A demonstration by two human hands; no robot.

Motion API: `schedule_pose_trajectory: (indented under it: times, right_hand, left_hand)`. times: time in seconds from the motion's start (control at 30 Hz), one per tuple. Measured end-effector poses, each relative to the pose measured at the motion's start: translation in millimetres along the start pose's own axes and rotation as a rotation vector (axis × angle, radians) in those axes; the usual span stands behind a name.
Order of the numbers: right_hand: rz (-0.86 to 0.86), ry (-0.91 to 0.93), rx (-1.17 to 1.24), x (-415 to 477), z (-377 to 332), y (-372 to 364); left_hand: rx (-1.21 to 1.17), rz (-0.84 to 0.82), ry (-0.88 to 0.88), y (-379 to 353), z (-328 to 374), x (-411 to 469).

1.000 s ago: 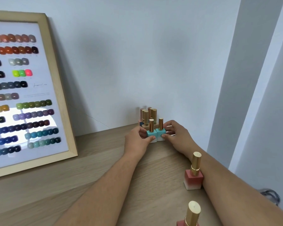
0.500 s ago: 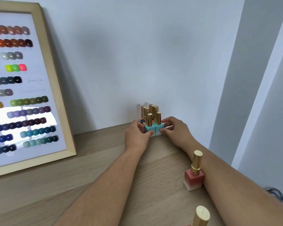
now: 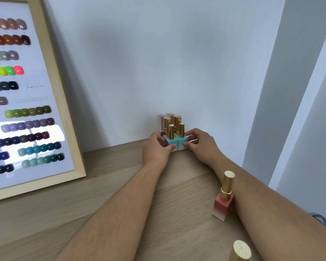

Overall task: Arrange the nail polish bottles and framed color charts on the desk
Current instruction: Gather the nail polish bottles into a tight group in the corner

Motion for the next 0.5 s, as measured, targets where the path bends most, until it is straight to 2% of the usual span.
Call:
schedule_pose_trajectory:
  times: [0.3,0.5]
  right_hand:
    - [0.000,-0.049,0.024,-2.2,-0.6,2.3]
    - [0.164,-0.041,0.138,-32.6,-7.8,24.5]
  left_hand:
    - [-0.010,-0.001,0.004,2.1,-0.3,-0.2]
    - [-0.096,-0.059,0.036,23.0,0.7,-24.1]
Point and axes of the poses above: each hand's wrist, its own x-axis towards the middle knuckle, its own y-axis out of the back of the hand, z = x × y, the point moved 1 cm from there along x, towards the middle knuckle, and after that the axes turned 5 degrees about z, right-handed, at the moved point
